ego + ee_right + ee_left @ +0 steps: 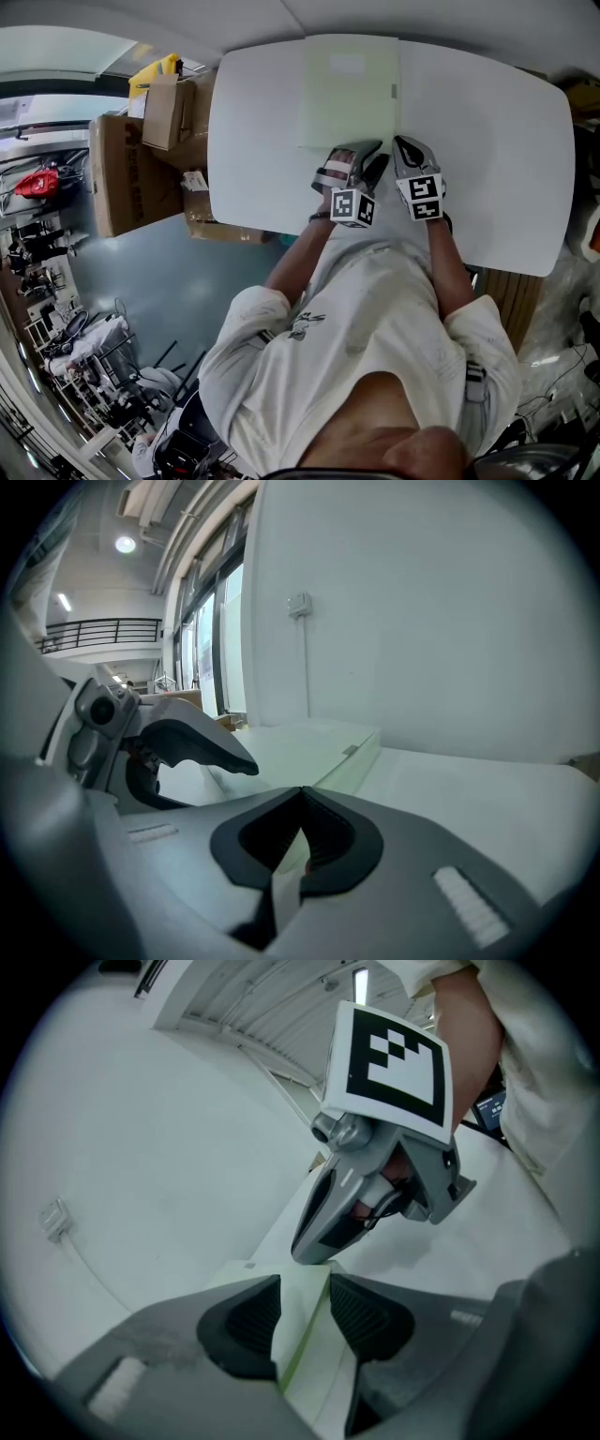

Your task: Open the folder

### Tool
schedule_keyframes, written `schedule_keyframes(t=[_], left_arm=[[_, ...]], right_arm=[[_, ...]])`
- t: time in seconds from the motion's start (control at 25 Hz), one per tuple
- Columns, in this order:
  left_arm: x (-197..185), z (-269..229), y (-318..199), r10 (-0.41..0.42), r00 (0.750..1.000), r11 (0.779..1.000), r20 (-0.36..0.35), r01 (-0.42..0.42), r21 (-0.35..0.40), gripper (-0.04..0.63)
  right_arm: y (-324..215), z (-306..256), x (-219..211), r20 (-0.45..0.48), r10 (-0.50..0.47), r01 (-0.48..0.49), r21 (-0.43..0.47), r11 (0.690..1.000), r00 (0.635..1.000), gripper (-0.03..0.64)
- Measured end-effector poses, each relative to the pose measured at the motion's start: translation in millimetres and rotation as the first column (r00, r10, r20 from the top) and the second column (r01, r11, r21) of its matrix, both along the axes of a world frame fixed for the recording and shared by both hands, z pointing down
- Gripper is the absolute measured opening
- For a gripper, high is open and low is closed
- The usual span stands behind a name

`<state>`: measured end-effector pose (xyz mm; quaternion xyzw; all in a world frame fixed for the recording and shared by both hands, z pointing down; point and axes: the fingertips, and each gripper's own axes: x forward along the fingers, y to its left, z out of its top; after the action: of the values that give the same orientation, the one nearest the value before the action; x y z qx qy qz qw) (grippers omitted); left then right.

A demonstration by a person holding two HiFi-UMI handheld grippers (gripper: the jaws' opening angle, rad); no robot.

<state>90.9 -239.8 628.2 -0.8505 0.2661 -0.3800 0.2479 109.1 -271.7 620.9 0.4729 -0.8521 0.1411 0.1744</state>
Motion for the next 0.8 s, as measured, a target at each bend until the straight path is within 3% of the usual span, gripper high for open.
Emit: schedule_keyframes(t=[0.44, 0.8], left_arm=[[-0.3, -2.1, 0.2, -0.002, 1.0, 1.0, -0.011, 0.002, 0.013, 0.156], [-3.8, -16.9, -1.2, -0.021, 0.999, 0.997, -0.027, 0.023, 0.072, 0.156]], right_arm=[[0.6, 2.5, 2.8, 0.033, 0.014, -0.014, 0.003, 1.0, 0.999, 0.0], [-0.5, 2.2, 2.8, 0.038, 0.017, -0.017, -0.003, 1.0, 0.999, 0.0]])
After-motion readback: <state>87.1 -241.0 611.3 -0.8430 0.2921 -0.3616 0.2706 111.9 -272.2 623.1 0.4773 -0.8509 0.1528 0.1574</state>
